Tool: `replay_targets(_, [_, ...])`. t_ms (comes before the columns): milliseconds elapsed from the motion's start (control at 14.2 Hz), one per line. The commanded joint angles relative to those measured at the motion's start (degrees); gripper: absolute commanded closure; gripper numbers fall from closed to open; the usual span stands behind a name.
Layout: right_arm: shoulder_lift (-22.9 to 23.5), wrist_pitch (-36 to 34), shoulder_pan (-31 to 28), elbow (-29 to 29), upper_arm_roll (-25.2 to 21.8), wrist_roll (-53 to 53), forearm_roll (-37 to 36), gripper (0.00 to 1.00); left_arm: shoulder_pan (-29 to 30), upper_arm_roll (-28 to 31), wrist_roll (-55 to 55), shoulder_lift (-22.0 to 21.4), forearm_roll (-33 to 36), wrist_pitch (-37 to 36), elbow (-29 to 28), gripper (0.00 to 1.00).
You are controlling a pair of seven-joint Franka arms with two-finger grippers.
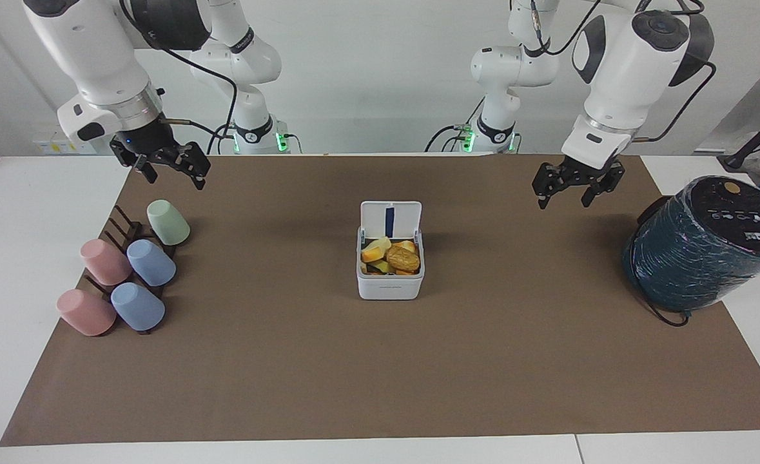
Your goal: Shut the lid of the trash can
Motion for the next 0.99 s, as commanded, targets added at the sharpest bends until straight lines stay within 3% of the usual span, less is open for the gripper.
replay_targets(0, [-1.0, 0.0, -0.4, -1.1, -0.1, -1.7, 1.1, 0.0, -4.0, 0.7, -2.4, -4.4, 0.4, 1.4, -6.5, 0.46])
replay_targets(141, [-1.0, 0.0, -0.4, -1.1, -0.1, -1.7, 1.1, 0.0, -6.2, 0.7, -3.7, -5.9, 0.4, 1.5, -9.2, 0.58])
replay_targets(493, [-1.0, 0.0, -0.4, -1.1, -0.1, -1.7, 1.1, 0.0, -9.6, 0.6, -6.3, -6.5, 0.4, 2.4, -10.6, 0.72])
replay_targets(915, [-1.0, 0.0, -0.4, -1.1, -0.1, -1.7, 1.1, 0.0, -14.3, 0.6, -9.7, -8.9, -1.7, 5.6, -15.6, 0.8])
